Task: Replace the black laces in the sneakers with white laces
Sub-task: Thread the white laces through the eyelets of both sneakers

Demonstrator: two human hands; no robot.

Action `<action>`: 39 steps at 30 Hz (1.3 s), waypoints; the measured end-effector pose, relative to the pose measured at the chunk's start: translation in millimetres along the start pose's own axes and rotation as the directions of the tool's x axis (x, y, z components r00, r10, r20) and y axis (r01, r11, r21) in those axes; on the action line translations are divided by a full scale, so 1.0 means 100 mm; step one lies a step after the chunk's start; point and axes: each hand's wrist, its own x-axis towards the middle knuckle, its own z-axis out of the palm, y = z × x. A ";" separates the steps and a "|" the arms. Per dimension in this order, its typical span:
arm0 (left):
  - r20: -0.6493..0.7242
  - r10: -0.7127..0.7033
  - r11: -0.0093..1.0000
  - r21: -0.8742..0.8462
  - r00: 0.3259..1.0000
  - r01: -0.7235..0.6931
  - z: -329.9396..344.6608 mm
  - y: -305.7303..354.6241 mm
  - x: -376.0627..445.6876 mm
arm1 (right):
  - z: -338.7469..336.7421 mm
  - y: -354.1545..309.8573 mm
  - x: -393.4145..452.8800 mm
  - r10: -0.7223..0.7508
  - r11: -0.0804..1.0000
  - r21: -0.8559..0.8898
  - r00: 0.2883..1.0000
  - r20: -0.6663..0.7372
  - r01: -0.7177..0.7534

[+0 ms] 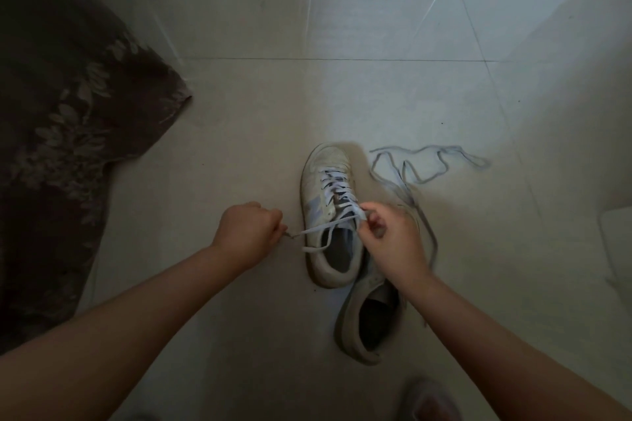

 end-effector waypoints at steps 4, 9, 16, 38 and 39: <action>-0.046 -0.093 0.975 -0.208 0.995 0.082 -0.25 0.19 0.09 | -0.02 -0.05 0.04 -0.062 0.998 0.030 0.998 -0.017 0.062; 0.076 -0.002 0.964 -0.265 0.997 0.022 -0.55 0.54 0.36 | -0.02 -0.13 0.09 -0.044 0.999 0.032 0.999 0.016 0.044; 0.289 -0.070 0.986 -0.127 0.955 0.111 -0.57 0.76 0.67 | -0.04 -0.16 0.11 -0.085 0.996 -0.034 0.993 0.083 0.088; 0.573 -0.252 -0.040 -0.812 0.780 0.583 -0.95 0.34 1.07 | -0.07 -0.09 0.06 -0.074 0.997 -0.017 0.992 0.101 0.076; 0.566 -0.256 -0.154 -0.824 0.784 0.545 -0.98 0.30 1.06 | -0.08 -0.10 0.06 -0.072 0.997 -0.025 0.991 0.111 0.075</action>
